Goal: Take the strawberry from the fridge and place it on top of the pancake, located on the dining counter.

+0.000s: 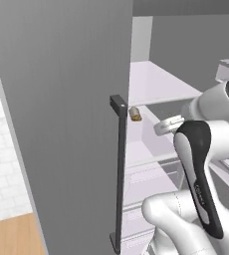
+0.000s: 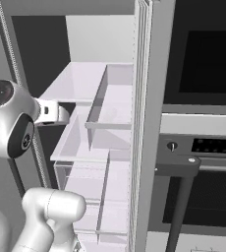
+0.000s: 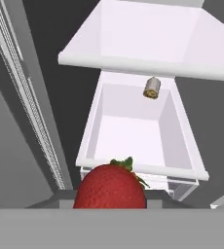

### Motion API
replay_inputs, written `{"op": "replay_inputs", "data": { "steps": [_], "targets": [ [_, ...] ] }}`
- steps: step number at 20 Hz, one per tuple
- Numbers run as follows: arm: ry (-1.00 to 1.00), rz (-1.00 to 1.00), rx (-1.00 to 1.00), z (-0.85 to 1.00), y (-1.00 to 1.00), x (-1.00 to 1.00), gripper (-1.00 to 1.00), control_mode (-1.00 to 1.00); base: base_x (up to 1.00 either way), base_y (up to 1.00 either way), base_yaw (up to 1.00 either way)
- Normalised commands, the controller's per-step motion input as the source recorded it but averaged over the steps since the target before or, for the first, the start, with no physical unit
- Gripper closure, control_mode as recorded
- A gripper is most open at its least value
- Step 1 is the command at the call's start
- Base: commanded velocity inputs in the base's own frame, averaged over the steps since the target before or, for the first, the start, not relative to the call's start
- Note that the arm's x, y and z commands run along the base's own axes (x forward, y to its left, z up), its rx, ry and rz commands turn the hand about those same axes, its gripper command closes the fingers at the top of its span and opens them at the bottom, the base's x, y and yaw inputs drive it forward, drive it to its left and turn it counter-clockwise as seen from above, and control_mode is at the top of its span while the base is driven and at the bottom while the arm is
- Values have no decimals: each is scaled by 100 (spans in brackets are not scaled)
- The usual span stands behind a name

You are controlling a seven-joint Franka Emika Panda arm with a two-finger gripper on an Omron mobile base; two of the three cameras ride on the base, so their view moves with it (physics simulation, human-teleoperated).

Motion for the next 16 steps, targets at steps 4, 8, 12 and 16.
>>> {"op": "replay_inputs", "data": {
  "steps": [4, 8, 12, 16],
  "targets": [
    [16, 0, 1, 0, 0, -46, 100, -100, 0, 0, 0],
    [7, 0, 3, -12, 0, -7, 100, -100, 0, 0, 0],
    [0, 0, 2, -18, 3, -28, 100, 100, -20, 4, 0],
    [0, 0, 0, 0, 0, 0, 100, 100, -100, 31, -4]
  ]
}}
